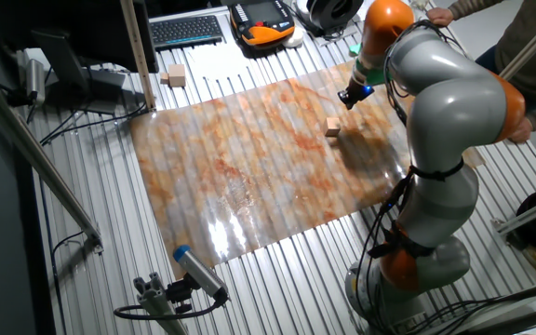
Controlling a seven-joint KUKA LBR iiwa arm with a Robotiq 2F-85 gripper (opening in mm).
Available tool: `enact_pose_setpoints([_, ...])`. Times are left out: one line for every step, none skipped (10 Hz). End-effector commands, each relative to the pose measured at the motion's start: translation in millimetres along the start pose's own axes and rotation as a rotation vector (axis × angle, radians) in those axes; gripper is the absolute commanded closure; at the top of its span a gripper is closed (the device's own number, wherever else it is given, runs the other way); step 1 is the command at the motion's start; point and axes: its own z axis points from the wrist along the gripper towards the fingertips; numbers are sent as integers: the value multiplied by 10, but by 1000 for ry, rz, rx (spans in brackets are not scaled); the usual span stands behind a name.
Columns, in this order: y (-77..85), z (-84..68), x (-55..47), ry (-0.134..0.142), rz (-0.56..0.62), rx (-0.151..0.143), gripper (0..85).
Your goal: Use the gripper to push the small block from left to right
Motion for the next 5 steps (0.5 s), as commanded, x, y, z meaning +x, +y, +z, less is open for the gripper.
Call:
enact_pose_setpoints([4, 0, -1, 8, 22, 8, 850])
enact_pose_setpoints([4, 0, -1, 12, 88, 18, 850])
enact_pose_setpoints([4, 0, -1, 1, 125, 23, 850])
enact_pose_setpoints([4, 0, -1, -2, 145, 31, 850])
enact_pose_setpoints([4, 0, -1, -14, 146, 34, 850])
